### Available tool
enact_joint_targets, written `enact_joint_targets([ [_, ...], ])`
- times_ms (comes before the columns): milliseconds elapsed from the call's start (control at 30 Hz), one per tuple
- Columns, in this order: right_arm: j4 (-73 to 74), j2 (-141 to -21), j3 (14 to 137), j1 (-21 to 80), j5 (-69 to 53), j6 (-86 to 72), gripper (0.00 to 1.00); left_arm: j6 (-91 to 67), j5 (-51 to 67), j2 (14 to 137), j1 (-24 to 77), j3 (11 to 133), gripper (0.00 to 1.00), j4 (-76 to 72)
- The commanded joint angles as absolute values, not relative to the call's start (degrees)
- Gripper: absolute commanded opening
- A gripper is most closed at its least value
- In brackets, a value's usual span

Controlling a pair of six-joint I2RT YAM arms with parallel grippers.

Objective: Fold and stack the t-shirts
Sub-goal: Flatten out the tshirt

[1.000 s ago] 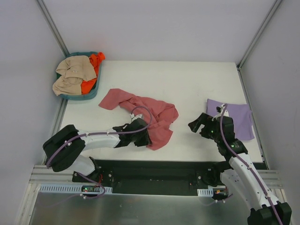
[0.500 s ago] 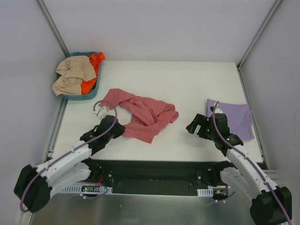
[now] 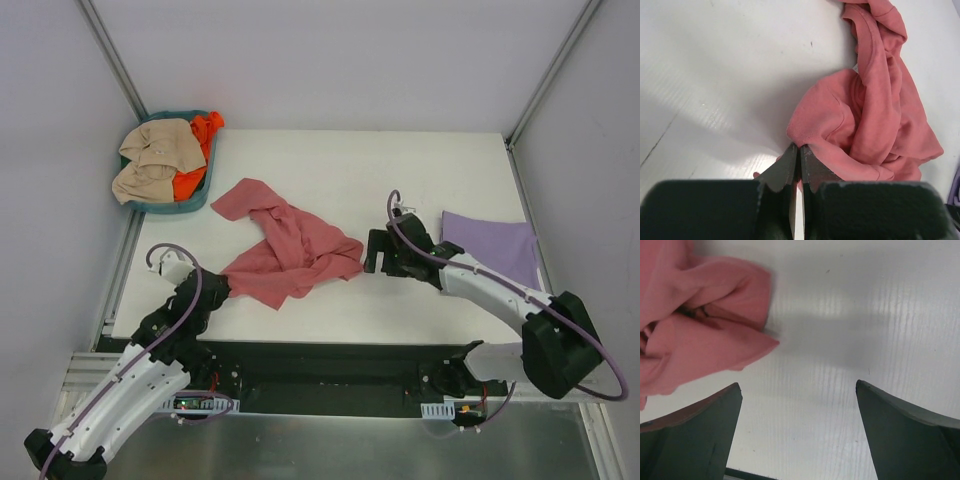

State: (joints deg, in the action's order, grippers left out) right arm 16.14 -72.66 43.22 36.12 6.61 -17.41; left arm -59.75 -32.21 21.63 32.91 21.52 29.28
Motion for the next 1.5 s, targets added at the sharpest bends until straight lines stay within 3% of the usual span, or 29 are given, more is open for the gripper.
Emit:
enact_joint_targets([
  [0,19.60,-77.50,48.42,36.21,13.18,-29.15,0.99,-61.87,-35.07,19.69,32.61,20.30,0.00,33.05],
  [200,15.65,-86.29,51.41,36.91,6.42,-36.47,0.83,-62.05,-34.19,19.86,32.61,20.30,0.00,33.13],
  [400,16.27,-90.26,51.07,38.67,5.10,-43.94,0.77,-62.14,-33.05,20.30,32.61,20.39,0.00,33.05],
  [567,13.80,-92.63,51.77,40.25,3.16,-45.96,0.61,-62.40,-33.22,20.21,32.61,20.13,0.00,33.05],
  [733,10.64,-94.22,51.59,40.87,3.77,-47.02,0.42,-62.40,-33.31,19.95,32.61,20.21,0.00,33.13],
  [933,9.41,-92.12,51.24,40.96,10.80,-42.64,0.01,-61.35,-34.19,18.81,32.61,21.88,0.00,33.40],
  [1267,18.09,-66.29,60.37,42.01,21.53,-22.43,0.01,-57.31,-37.00,20.74,32.61,43.13,0.00,32.79],
  [1467,28.55,-59.51,78.54,43.68,17.24,-14.25,0.01,-45.46,-28.23,26.53,32.61,57.63,0.00,18.21],
])
